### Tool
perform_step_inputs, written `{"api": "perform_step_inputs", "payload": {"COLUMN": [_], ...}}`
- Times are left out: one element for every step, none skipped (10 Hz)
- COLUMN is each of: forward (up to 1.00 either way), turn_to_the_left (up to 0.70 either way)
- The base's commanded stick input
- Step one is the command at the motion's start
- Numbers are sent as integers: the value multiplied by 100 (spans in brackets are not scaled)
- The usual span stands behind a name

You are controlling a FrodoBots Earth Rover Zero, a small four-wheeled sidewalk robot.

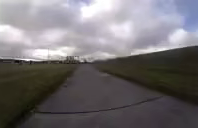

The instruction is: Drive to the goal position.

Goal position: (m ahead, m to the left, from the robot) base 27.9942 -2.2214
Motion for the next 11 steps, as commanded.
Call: {"api": "perform_step_inputs", "payload": {"forward": [100, 100, 100, 100, 100, 100, 100, 100, 100, 100, 100], "turn_to_the_left": [0, 0, 0, 0, 0, 0, 0, 0, 0, 0, 0]}}
